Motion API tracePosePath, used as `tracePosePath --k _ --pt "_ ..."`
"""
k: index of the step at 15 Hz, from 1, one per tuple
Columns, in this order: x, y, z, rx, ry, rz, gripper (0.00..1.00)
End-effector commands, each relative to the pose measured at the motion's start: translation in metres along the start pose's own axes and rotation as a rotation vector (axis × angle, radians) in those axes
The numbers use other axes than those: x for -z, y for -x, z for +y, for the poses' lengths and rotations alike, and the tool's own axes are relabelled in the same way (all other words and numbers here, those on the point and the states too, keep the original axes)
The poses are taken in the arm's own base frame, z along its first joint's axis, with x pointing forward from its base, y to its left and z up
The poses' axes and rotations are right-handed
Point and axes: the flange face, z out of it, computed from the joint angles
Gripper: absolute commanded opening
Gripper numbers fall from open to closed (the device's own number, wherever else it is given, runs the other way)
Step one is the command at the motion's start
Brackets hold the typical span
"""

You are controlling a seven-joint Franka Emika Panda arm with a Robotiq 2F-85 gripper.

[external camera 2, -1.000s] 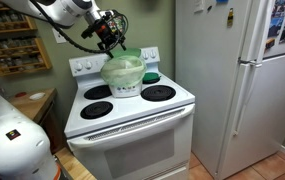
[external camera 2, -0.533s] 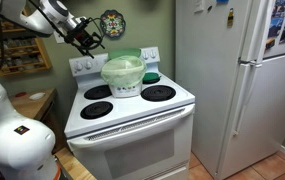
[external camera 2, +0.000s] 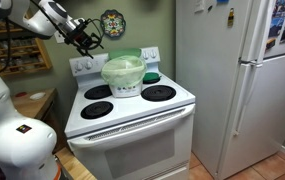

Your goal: Close the bin

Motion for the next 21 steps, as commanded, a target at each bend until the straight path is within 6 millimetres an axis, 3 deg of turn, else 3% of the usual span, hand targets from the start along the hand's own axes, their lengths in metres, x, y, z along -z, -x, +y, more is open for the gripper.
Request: tracePosePath --k 1,7,10,11,13,18,21 --pt "-0.001 -0.007 -0.002 0.003 0.008 0.016 1.00" --pt "-0.015 -0.053 -0.017 -0.035 0.171 0.288 1.00" --pt "-0.033 -0.071 -0.035 -0.085 0.166 0.370 1.00" --pt "-0.024 -0.059 -0.025 -0.066 0.168 0.330 1.00" --pt "-0.032 -0.063 -0.029 -0.066 0.158 0.329 1.00" --pt "-0.026 -0.061 -0.024 -0.071 0.167 0.335 1.00" --pt "-0.044 -0.068 -0.029 -0.109 0.119 0.355 1.00"
